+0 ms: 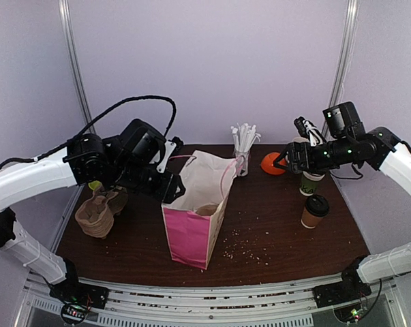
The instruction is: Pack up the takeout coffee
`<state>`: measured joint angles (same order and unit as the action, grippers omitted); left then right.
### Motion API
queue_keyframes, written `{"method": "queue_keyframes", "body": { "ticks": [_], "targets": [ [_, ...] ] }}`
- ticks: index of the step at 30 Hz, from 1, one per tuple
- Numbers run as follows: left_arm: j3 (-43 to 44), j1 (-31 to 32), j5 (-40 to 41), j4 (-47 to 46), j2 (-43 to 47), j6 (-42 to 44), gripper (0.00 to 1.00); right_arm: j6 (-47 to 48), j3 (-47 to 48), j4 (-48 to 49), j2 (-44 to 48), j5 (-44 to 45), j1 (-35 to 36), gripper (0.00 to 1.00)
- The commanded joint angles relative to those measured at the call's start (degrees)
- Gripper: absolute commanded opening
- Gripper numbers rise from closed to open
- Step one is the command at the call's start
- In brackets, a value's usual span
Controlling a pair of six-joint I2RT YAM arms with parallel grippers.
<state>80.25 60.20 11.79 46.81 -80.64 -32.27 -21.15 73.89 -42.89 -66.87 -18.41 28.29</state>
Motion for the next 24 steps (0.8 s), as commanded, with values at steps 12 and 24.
{"method": "queue_keyframes", "body": {
  "ticks": [12, 24],
  "targets": [
    [4.72, -0.35, 2.74, -0.86, -2.06, 3.75, 0.00, 2.12, -1.06, -1.89, 2.36, 5.36, 0.28, 1.00],
    [8.62, 3.59, 13.72, 0.82, -5.32, 5.04, 0.00, -1.22, -8.67, -6.41, 1.04, 29.87, -0.62, 1.00]
  ]
}}
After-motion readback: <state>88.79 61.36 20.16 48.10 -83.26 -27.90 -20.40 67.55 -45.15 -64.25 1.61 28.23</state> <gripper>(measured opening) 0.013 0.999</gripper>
